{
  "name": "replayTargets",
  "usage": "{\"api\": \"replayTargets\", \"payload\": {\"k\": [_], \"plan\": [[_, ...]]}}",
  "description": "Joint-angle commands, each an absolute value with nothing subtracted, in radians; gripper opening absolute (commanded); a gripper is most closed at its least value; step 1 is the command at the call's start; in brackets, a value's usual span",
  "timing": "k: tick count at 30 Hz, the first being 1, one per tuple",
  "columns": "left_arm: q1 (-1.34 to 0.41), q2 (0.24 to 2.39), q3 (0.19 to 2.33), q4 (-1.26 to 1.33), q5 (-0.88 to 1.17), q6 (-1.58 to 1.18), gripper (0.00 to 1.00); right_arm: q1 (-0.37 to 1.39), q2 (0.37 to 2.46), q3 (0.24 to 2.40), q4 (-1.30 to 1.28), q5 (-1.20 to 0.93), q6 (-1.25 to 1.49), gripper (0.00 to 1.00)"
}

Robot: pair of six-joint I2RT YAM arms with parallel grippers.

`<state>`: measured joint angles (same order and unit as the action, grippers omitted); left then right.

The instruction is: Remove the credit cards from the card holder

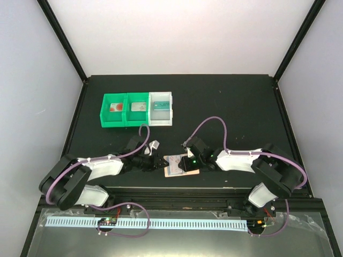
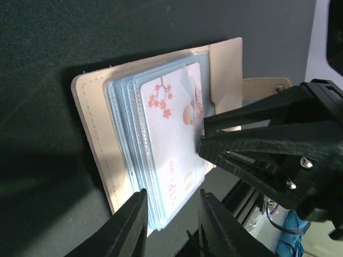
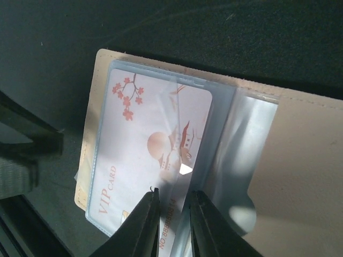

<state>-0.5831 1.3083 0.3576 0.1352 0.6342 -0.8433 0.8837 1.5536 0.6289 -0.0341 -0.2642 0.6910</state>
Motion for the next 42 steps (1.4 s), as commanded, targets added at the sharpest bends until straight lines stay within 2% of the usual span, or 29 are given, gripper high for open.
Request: {"api": "replayTargets", "payload": {"k": [1, 7, 11, 16, 21, 32, 38, 42], "plan": [[-0.593, 1.382, 0.430, 0.176, 0.676, -0.797, 0.28, 0.879, 1.575, 0.638, -0.055, -0.236, 0.652, 0.15], [-0.598, 1.427, 0.464, 0.185, 0.662, -0.775, 0.21, 0.861, 1.603, 0.617, 0.019, -0.333, 0.672, 0.12], [-0.601, 1.478, 0.513, 0.039, 0.534, -0.716, 0.17, 0.851, 1.597, 0.568, 0.123, -0.389, 0.730, 0.10], [-0.602, 1.503, 0.505, 0.009, 0.460, -0.704, 0.18, 0.835, 1.594, 0.521, 0.168, -0.420, 0.747, 0.09], [-0.603, 1.506, 0.487, 0.005, 0.426, -0.699, 0.21, 0.822, 1.568, 0.458, 0.232, -0.449, 0.763, 0.02], [-0.605, 1.458, 0.480, -0.014, 0.438, -0.708, 0.25, 0.811, 1.508, 0.451, 0.190, -0.437, 0.737, 0.01], [-0.606, 1.459, 0.485, -0.039, 0.405, -0.690, 0.21, 0.796, 1.481, 0.437, 0.174, -0.416, 0.759, 0.01], [-0.605, 1.478, 0.486, -0.020, 0.429, -0.678, 0.20, 0.781, 1.507, 0.421, 0.237, -0.473, 0.755, 0.03]]}}
